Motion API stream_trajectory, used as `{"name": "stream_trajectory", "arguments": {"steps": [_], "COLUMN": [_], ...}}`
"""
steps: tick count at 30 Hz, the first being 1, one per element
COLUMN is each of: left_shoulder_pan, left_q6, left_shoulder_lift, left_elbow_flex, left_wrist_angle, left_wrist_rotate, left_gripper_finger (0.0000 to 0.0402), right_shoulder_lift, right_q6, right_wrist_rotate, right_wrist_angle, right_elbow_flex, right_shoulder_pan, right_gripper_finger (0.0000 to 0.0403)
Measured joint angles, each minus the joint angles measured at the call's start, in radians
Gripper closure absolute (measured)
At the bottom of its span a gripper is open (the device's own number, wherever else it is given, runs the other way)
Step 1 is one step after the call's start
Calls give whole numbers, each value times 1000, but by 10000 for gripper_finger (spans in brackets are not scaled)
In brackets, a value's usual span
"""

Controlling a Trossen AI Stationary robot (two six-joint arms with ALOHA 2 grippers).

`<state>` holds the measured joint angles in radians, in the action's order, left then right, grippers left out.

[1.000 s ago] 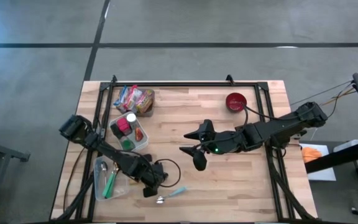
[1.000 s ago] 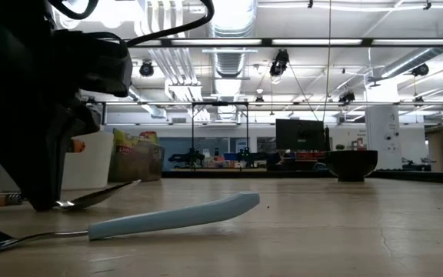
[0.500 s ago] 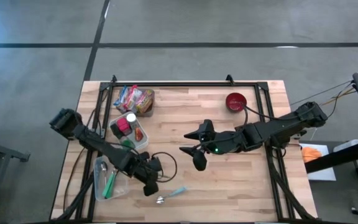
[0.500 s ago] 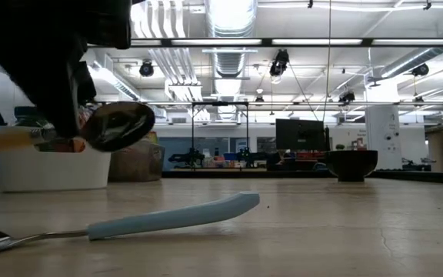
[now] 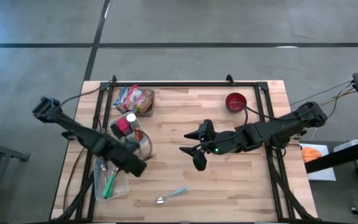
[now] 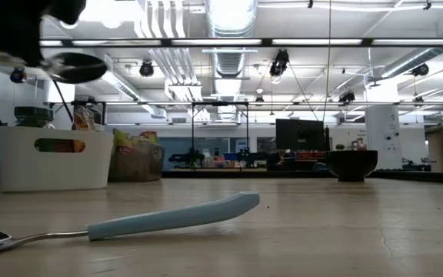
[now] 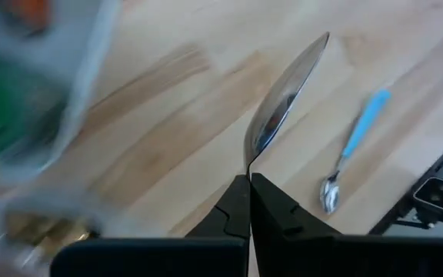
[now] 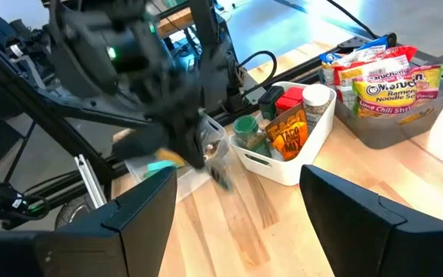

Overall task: Pick & Place Food Item
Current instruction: Put the yellow spoon into the transparent bin

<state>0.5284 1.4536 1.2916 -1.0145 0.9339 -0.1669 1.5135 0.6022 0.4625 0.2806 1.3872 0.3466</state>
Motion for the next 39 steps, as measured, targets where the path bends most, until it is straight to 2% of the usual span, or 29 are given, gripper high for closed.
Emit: {"name": "stream_trajectory", "arguments": {"steps": [4, 9, 16, 21, 26, 39], "left_shoulder_pan": [46, 117, 255, 329, 322, 325], "left_q6": [149, 318, 542, 762, 791, 810], "left_shoulder_lift": [-70, -109, -113, -112, -112, -112], "left_elbow_flex": [0, 0, 12, 81, 149, 210], "left_wrist_angle": [142, 244, 276, 275, 199, 190], "left_wrist_rotate": [0, -1, 2, 1, 8, 12], "left_gripper_finger": [401, 401, 401, 401, 401, 401], "right_shoulder_lift": [0, 0, -2, -2, -2, -2], "right_q6": [0, 0, -1, -6, -7, 22], "right_wrist_rotate": [0, 0, -1, -1, -1, -1], "right_wrist_angle": [0, 2, 2, 2, 0, 0], "right_elbow_flex": [0, 0, 0, 0, 0, 0], "right_shoulder_pan": [0, 0, 1, 0, 0, 0], "right_gripper_finger": [131, 131, 131, 131, 131, 131]}}
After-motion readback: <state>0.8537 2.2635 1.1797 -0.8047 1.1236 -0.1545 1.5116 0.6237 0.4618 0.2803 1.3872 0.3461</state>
